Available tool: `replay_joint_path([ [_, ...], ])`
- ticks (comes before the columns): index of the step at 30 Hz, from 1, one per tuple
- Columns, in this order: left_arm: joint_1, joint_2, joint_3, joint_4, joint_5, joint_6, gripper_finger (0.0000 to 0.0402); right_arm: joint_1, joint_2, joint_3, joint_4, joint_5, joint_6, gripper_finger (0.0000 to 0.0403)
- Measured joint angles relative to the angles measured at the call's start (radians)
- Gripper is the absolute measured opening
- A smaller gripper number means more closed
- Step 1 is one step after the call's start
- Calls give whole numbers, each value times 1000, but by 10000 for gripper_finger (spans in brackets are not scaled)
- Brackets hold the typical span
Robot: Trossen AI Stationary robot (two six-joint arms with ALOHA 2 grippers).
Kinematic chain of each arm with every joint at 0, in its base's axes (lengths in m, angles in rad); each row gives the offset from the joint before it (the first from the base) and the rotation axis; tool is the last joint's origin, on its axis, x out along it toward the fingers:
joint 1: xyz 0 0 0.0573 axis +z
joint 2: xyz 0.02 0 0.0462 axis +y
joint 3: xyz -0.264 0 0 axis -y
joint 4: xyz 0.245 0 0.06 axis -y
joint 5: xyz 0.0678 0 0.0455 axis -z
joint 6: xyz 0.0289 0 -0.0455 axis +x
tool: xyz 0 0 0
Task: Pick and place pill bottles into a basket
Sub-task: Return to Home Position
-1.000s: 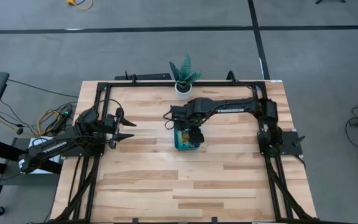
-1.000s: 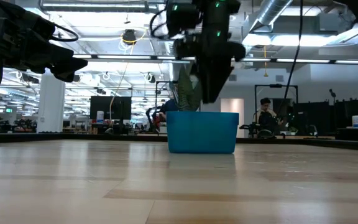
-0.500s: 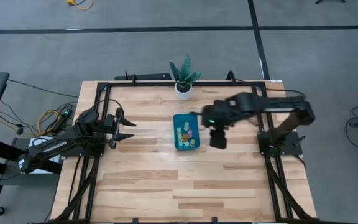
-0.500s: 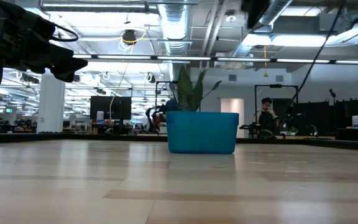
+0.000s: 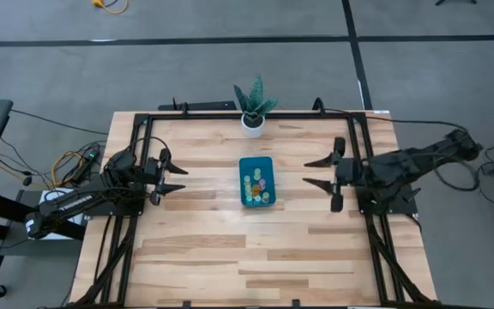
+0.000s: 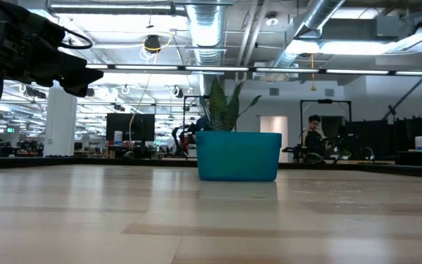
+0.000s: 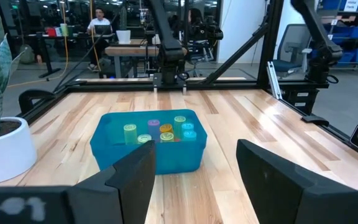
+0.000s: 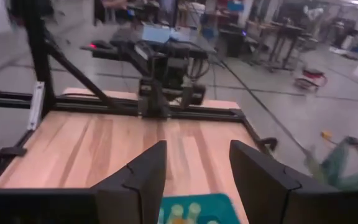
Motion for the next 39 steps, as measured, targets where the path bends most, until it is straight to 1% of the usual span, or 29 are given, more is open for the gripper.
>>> replay_joint_path([
  [3, 0, 0, 0, 0, 0, 0, 213, -47, -84, -177, 135, -101, 3, 166],
  [7, 0, 0, 0, 0, 0, 0, 213, -110, -150, -341, 271, -335, 7, 168],
  [9, 0, 0, 0, 0, 0, 0, 213, -146, -165, -407, 321, -432, 9, 170],
  [13, 0, 0, 0, 0, 0, 0, 213, -229, -168, -525, 442, -565, 16, 171],
  [17, 0, 0, 0, 0, 0, 0, 213, -310, -169, -624, 574, -738, 8, 169],
  [19, 0, 0, 0, 0, 0, 0, 213, -346, -169, -663, 611, -795, 8, 169],
  [23, 0, 0, 0, 0, 0, 0, 213, -394, -172, -719, 642, -813, 8, 171],
  [29, 0, 0, 0, 0, 0, 0, 213, -416, -229, -798, 637, -802, 6, 169],
  [35, -20, -4, 0, 3, -1, 0, 213, -418, -298, -878, 650, -623, 16, 171],
  [39, -55, -5, 0, 1, -1, 0, 213, -418, -328, -918, 657, -574, 38, 171],
])
